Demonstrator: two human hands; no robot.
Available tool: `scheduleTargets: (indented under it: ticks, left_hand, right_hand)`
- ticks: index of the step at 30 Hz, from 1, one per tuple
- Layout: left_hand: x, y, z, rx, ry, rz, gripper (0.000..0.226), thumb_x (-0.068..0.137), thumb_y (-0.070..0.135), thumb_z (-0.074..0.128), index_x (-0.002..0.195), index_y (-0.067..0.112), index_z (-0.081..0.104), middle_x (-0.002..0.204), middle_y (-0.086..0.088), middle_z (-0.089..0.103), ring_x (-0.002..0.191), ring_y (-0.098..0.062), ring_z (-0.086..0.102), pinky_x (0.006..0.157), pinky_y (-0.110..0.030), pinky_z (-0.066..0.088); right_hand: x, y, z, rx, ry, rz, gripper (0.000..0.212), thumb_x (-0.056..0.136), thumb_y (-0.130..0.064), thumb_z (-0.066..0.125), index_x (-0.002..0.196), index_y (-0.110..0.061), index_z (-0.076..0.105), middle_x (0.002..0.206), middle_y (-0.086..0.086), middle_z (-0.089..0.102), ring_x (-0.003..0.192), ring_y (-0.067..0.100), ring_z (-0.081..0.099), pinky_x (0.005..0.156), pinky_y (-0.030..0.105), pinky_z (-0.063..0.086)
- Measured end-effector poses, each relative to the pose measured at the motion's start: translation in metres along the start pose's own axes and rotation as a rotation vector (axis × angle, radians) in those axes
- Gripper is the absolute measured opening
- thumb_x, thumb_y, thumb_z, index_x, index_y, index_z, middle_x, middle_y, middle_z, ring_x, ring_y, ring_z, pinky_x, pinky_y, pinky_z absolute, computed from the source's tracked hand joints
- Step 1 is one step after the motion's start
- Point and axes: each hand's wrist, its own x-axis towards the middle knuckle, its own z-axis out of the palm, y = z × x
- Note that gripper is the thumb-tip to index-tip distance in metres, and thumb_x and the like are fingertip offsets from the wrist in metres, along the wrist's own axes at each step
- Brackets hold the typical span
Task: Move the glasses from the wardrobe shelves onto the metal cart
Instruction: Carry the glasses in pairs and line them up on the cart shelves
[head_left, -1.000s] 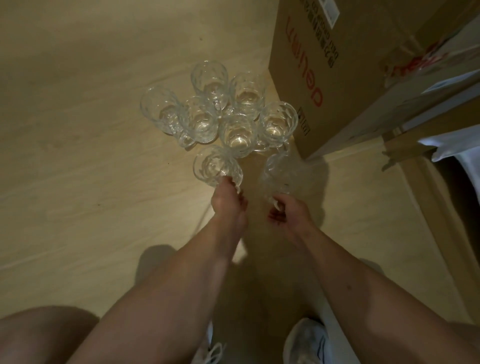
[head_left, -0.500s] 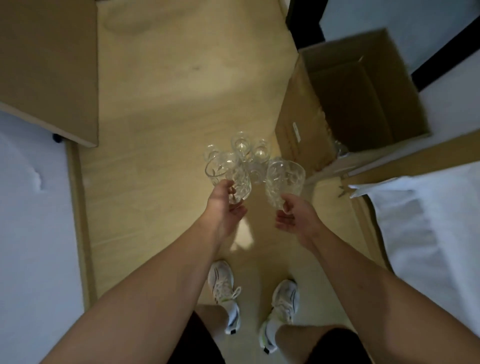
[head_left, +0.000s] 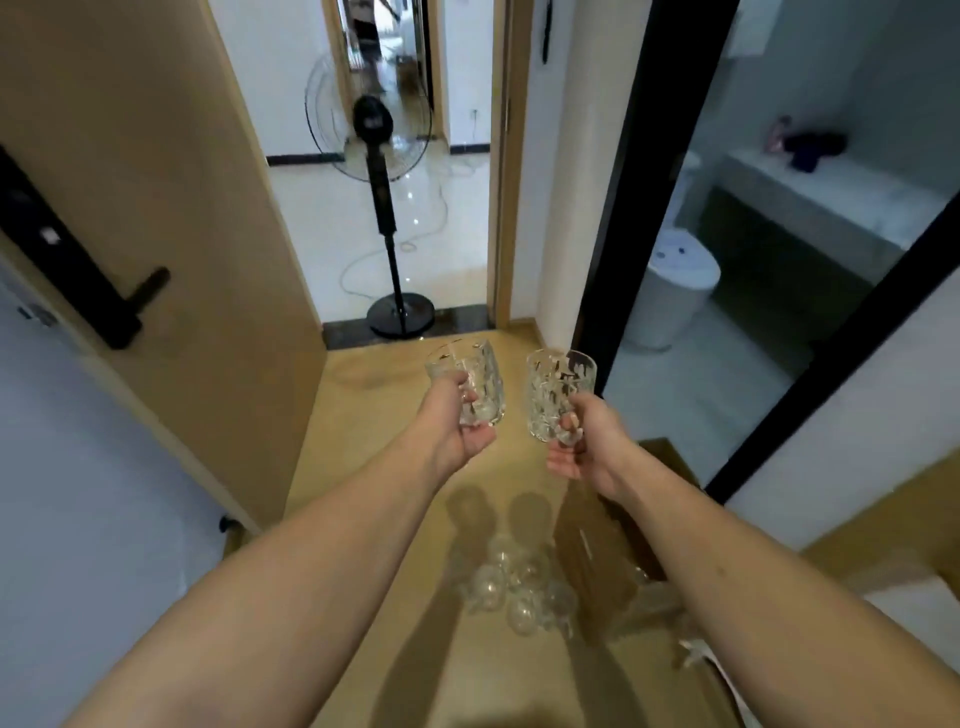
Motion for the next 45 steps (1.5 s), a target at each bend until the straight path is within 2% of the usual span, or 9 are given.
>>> scheduleTargets:
  ticks: [3,7,13,21,27,31,36,40,45]
  left_hand:
    - [-0.029,0.059,0.002,-0.005,-0.025,0.101,0.022,0.098,0.038,0.053,0.103,0.018,0.061,0.111,-0.010,0.064,0.093,-0.026,0.057,0.074,-0.041,0.055]
    - [-0.058,0.116,0.002,-0.011,0.018,0.216,0.024,0.102,0.034,0.050,0.084,0.017,0.054,0.087,-0.002,0.059,0.078,-0.023,0.057,0.078,-0.041,0.052]
    - [-0.077,0.174,-0.004,-0.081,0.087,0.319,0.032,0.105,0.032,0.045,0.077,0.016,0.047,0.068,-0.003,0.060,0.069,-0.023,0.052,0.068,-0.037,0.051]
    - [-0.077,0.212,-0.016,-0.201,0.241,0.476,0.013,0.097,0.031,0.055,0.087,0.023,0.053,0.081,0.004,0.048,0.072,-0.021,0.048,0.073,-0.035,0.047]
    - [-0.093,0.213,-0.044,-0.277,0.371,0.554,0.024,0.096,0.034,0.053,0.077,0.020,0.049,0.088,-0.005,0.048,0.081,-0.024,0.046,0.074,-0.036,0.051]
    - [-0.110,0.201,-0.063,-0.319,0.559,0.568,0.033,0.095,0.037,0.052,0.069,0.017,0.044,0.101,-0.014,0.051,0.089,-0.030,0.052,0.076,-0.037,0.056]
    - [-0.138,0.165,-0.094,-0.361,0.779,0.552,0.037,0.097,0.037,0.050,0.068,0.017,0.041,0.083,-0.013,0.054,0.077,-0.026,0.053,0.085,-0.039,0.056]
    - [-0.177,0.126,-0.118,-0.449,0.901,0.517,0.028,0.093,0.035,0.054,0.074,0.016,0.045,0.091,-0.011,0.049,0.082,-0.029,0.050,0.071,-0.037,0.054]
    - [-0.246,0.089,-0.137,-0.552,0.990,0.619,0.022,0.094,0.029,0.055,0.080,0.015,0.046,0.084,-0.002,0.044,0.076,-0.025,0.042,0.074,-0.037,0.047]
  right_hand:
    - [-0.024,-0.056,0.020,-0.020,-0.006,-0.096,0.040,0.101,-0.042,0.042,0.068,-0.019,0.041,0.074,0.009,0.045,0.063,0.021,0.046,0.063,0.030,0.049]
    - [-0.044,-0.116,0.039,-0.016,-0.046,-0.198,0.030,0.097,-0.039,0.047,0.076,-0.019,0.041,0.084,0.011,0.042,0.062,0.021,0.044,0.058,0.028,0.038]
    - [-0.040,-0.190,0.071,-0.033,-0.151,-0.330,0.025,0.091,-0.039,0.051,0.073,-0.022,0.044,0.082,0.007,0.045,0.061,0.021,0.044,0.055,0.028,0.041]
    - [-0.011,-0.232,0.118,-0.142,-0.334,-0.285,0.026,0.092,-0.036,0.051,0.077,-0.016,0.046,0.085,0.005,0.043,0.065,0.023,0.045,0.056,0.033,0.050]
    - [0.004,-0.230,0.168,-0.219,-0.509,-0.291,0.023,0.092,-0.037,0.051,0.080,-0.017,0.049,0.092,0.004,0.045,0.081,0.027,0.051,0.060,0.034,0.053]
    - [0.007,-0.212,0.204,-0.282,-0.655,-0.267,0.020,0.092,-0.036,0.050,0.084,-0.018,0.052,0.088,0.004,0.047,0.073,0.024,0.055,0.057,0.035,0.056]
    - [-0.005,-0.171,0.243,-0.394,-0.810,-0.184,0.023,0.093,-0.035,0.051,0.084,-0.014,0.052,0.091,0.007,0.052,0.074,0.026,0.055,0.057,0.034,0.056]
    - [-0.038,-0.134,0.258,-0.482,-0.929,-0.107,0.022,0.093,-0.033,0.051,0.082,-0.013,0.052,0.087,0.011,0.054,0.068,0.024,0.051,0.051,0.029,0.052]
    - [-0.097,-0.102,0.273,-0.526,-1.060,-0.084,0.020,0.088,-0.034,0.052,0.074,-0.021,0.045,0.082,0.006,0.049,0.055,0.020,0.044,0.051,0.027,0.046]
